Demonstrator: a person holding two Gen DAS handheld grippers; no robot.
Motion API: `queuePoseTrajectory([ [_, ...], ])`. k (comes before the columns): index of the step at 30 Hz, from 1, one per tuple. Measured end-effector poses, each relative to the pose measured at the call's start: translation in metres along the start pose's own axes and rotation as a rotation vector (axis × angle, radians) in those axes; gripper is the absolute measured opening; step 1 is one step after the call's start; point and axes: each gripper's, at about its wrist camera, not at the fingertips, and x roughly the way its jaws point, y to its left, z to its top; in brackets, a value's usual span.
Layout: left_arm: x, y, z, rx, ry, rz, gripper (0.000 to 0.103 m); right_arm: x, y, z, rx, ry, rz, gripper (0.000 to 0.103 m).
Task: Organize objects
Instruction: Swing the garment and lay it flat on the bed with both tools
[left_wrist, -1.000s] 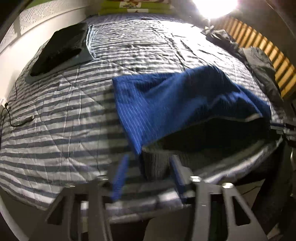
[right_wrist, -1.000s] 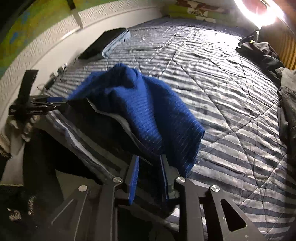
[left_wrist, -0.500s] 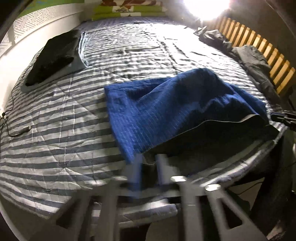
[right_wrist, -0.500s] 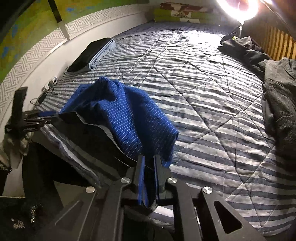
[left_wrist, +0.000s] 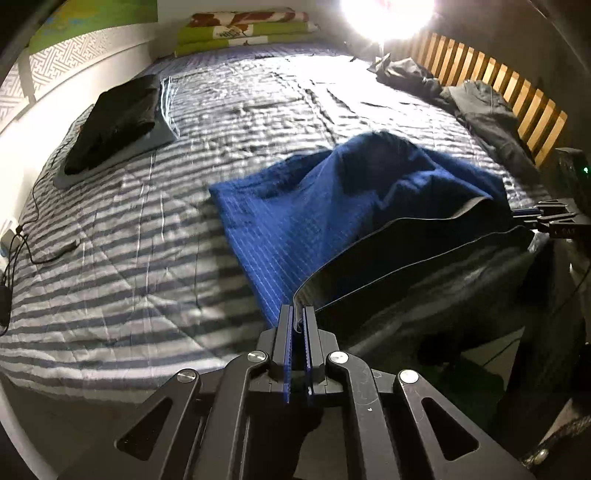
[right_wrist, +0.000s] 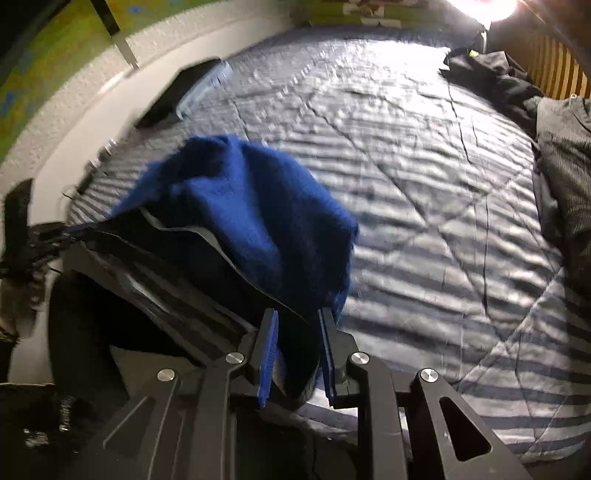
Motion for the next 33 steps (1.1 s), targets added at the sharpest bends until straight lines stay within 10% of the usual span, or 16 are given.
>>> queuePoseTrajectory([
  [15, -0.036, 0.006, 0.036, -0.028, -0.112, 0.027, 0.004, -0.051, 0.003, 0.010, -0.029, -0.122, -0.070, 0.002],
  [27, -0.067, 0.040, 0.263, -0.062, -0.367, 0.115, 0.003, -0.114, -0.010, 0.222, -0.094, -0.418, -0.384, 0.002],
  [33, -0.089, 0.037, 0.283, 0.009, -0.478, 0.145, 0.004, -0.155, -0.014, 0.255, -0.080, -0.525, -0.353, 0.002],
])
